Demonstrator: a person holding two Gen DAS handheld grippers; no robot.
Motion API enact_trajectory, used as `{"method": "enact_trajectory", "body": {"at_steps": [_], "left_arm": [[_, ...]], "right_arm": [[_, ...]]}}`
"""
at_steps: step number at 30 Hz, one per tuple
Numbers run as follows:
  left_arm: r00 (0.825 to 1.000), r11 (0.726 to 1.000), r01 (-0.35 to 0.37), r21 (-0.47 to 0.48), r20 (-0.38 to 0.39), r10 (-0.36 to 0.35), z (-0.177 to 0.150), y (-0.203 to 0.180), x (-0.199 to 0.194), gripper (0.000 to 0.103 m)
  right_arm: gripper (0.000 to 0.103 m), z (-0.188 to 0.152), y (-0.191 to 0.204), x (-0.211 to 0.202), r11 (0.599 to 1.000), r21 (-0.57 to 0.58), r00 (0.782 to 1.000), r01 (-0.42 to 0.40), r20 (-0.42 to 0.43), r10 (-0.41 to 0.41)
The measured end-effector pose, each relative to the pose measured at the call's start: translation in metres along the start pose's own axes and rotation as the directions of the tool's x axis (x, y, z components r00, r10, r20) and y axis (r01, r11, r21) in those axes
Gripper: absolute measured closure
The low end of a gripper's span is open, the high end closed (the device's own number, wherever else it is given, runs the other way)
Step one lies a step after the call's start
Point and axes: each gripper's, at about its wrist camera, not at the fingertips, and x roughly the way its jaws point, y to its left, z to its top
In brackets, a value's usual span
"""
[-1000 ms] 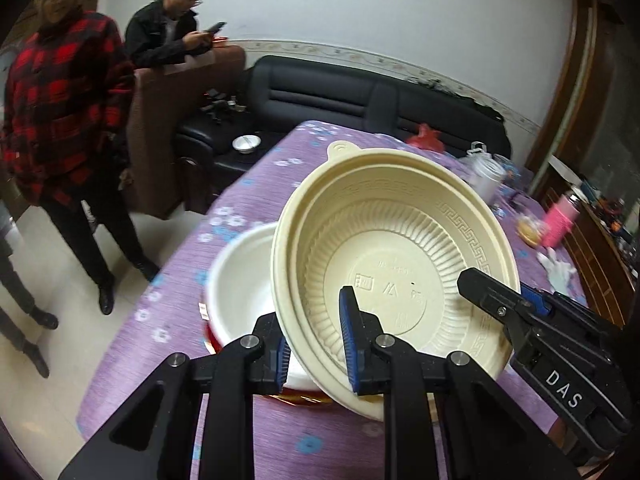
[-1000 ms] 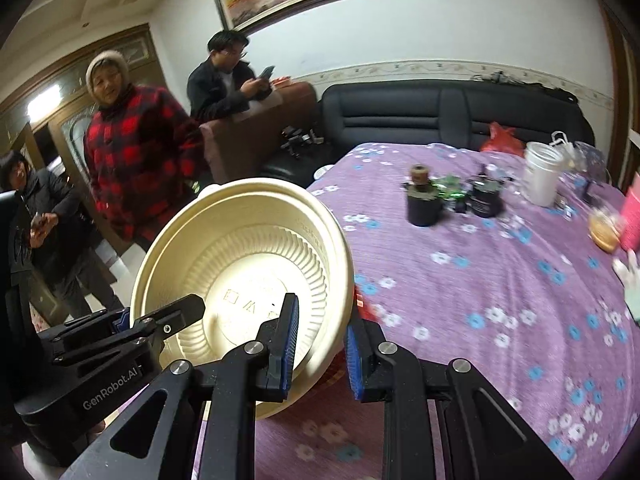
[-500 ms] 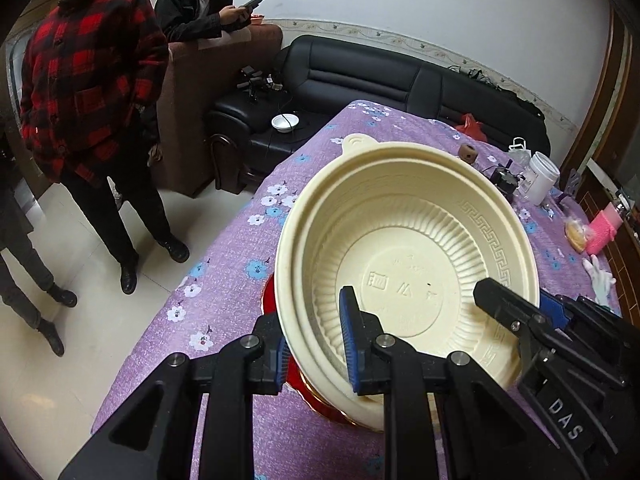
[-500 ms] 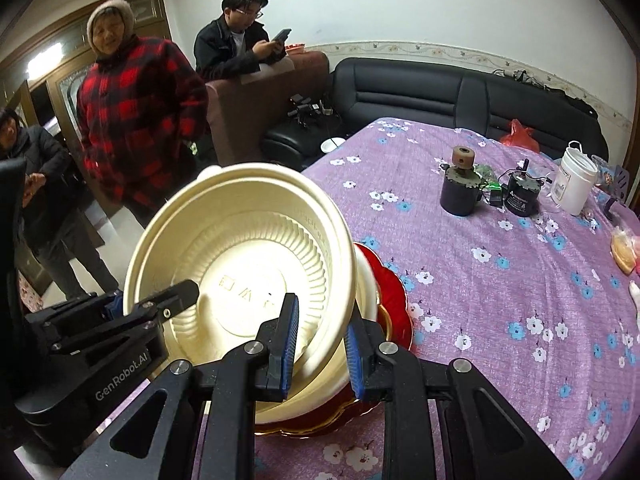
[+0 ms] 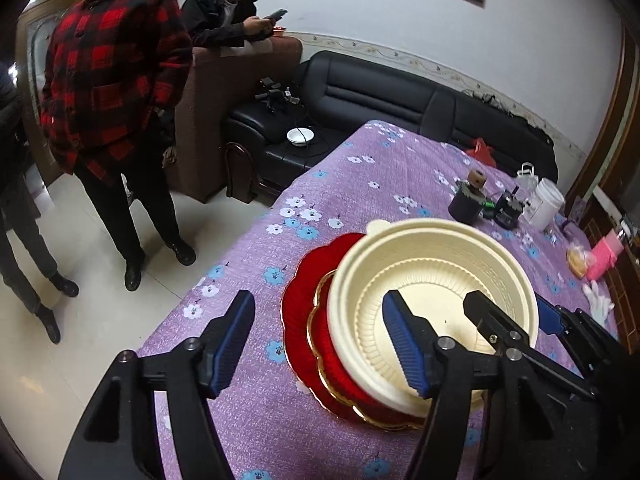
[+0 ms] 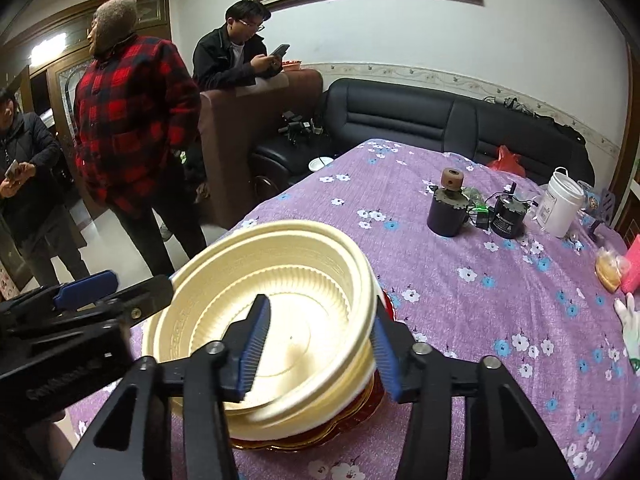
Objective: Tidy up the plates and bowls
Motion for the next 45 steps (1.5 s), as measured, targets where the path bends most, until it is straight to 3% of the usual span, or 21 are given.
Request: {"method": "enact_trajectory", "body": {"at_steps": [2, 5, 14, 18, 20, 23, 33, 38, 45], "left_arm": [[1.000, 1.000, 0.008, -0.013, 0.007, -0.008, -0.002, 0.002, -0.003, 0.037], [0.999, 0.999, 0.025, -0.030, 0.021, -0.024, -0.005, 0.006, -0.011, 0.032], [0.998, 1.000, 0.017, -0.022, 0.065, -0.016, -0.020, -0.001, -0.030, 0.024], [0.989, 0.997, -0.077, 0.015, 0.126, 0.074, -0.033, -0.012, -0.040, 0.020], [0.976, 0.989, -0.147, 0.030, 0.165, 0.140, -0.042, -0.021, -0.047, 0.009], [0.963, 0.980, -0.191, 0.049, 0.202, 0.178, -0.056, -0.030, -0.056, 0.005], [0.985, 0.982, -0.156, 0.110, 0.093, 0.146, -0.101, -0.049, -0.051, 0.005], [0.991, 0.982, -0.135, 0.134, 0.040, 0.131, -0.120, -0.058, -0.048, 0.005], [0.991, 0.980, -0.131, 0.149, 0.033, 0.128, -0.129, -0.066, -0.056, 0.005]], "right_arm": [[0.031, 0.000, -0.003, -0.001, 1.000, 0.011, 1.000, 0.013, 0.017, -0.013], [0.019, 0.000, -0.010, -0.005, 0.999, 0.030, 0.999, 0.011, 0.048, -0.012], [0.012, -0.003, -0.028, -0.042, 0.995, 0.092, 0.990, 0.042, 0.129, -0.054], [0.012, -0.022, -0.038, -0.056, 0.991, 0.122, 0.991, 0.049, 0.119, -0.064], [0.012, -0.032, -0.041, -0.061, 0.990, 0.131, 0.991, 0.056, 0.112, -0.071], [0.011, -0.049, -0.049, -0.070, 0.986, 0.144, 0.990, 0.083, 0.098, -0.098], [0.011, -0.111, -0.078, -0.086, 0.963, 0.236, 0.991, 0.129, -0.009, -0.130], [0.011, -0.128, -0.083, -0.092, 0.955, 0.261, 0.990, 0.143, -0.041, -0.137], [0.011, -0.139, -0.074, -0.099, 0.961, 0.221, 0.986, 0.167, -0.044, -0.161]]}}
